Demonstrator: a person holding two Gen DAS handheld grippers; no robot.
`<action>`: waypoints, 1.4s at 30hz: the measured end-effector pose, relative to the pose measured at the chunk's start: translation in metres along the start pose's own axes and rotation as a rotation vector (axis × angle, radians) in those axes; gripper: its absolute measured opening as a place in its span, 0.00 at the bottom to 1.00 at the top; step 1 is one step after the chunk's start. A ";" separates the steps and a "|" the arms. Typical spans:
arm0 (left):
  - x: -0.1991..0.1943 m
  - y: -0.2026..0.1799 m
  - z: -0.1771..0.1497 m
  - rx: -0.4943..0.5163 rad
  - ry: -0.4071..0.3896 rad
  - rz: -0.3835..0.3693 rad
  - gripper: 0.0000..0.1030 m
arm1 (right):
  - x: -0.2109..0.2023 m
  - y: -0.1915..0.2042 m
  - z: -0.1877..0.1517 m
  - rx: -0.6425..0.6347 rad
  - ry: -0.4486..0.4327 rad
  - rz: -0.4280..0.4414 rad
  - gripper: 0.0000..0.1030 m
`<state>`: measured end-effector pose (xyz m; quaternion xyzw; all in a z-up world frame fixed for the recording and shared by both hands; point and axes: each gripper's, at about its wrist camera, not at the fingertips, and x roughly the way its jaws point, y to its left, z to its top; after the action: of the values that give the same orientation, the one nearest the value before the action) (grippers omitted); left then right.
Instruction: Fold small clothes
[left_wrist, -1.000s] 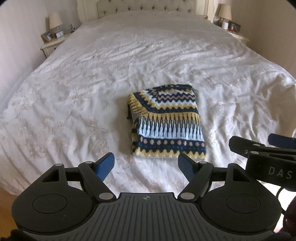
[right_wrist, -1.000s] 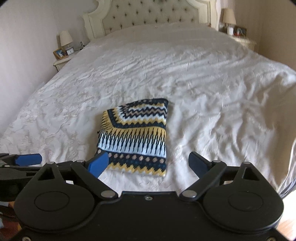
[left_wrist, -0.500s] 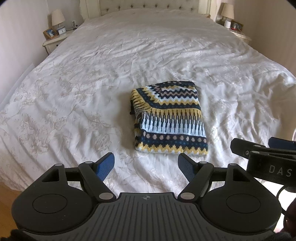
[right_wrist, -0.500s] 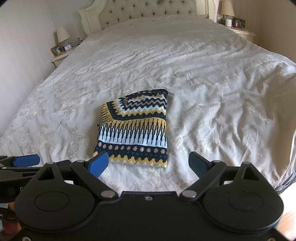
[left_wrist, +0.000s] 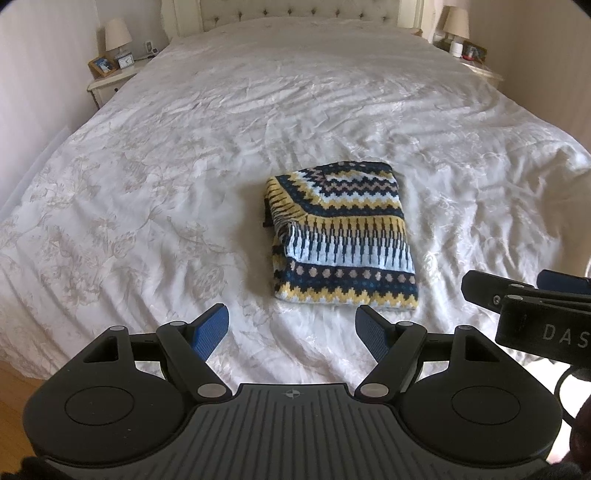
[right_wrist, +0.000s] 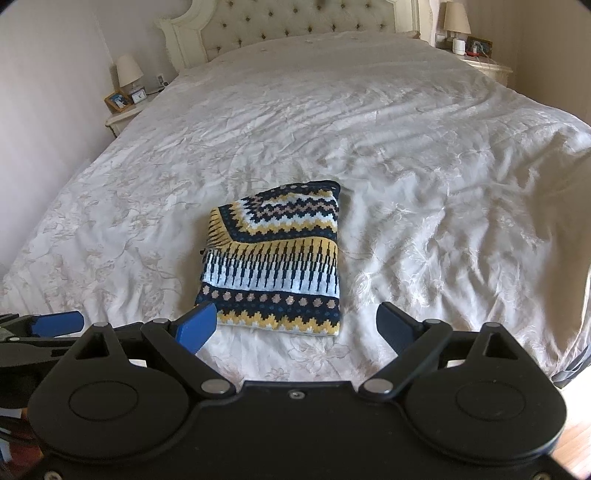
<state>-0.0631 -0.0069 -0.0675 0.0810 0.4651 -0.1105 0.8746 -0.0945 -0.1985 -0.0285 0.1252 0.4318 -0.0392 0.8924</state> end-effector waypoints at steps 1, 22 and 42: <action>0.000 -0.001 0.001 -0.002 0.000 0.001 0.73 | 0.000 0.001 0.001 -0.001 0.001 0.001 0.91; 0.001 -0.004 -0.001 -0.002 0.014 -0.009 0.73 | 0.002 0.002 -0.002 -0.005 0.019 0.002 0.91; 0.007 -0.006 0.000 -0.001 0.034 -0.005 0.73 | 0.009 -0.001 -0.001 -0.001 0.044 0.013 0.91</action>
<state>-0.0612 -0.0130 -0.0735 0.0813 0.4801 -0.1110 0.8664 -0.0896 -0.1992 -0.0359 0.1286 0.4506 -0.0305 0.8829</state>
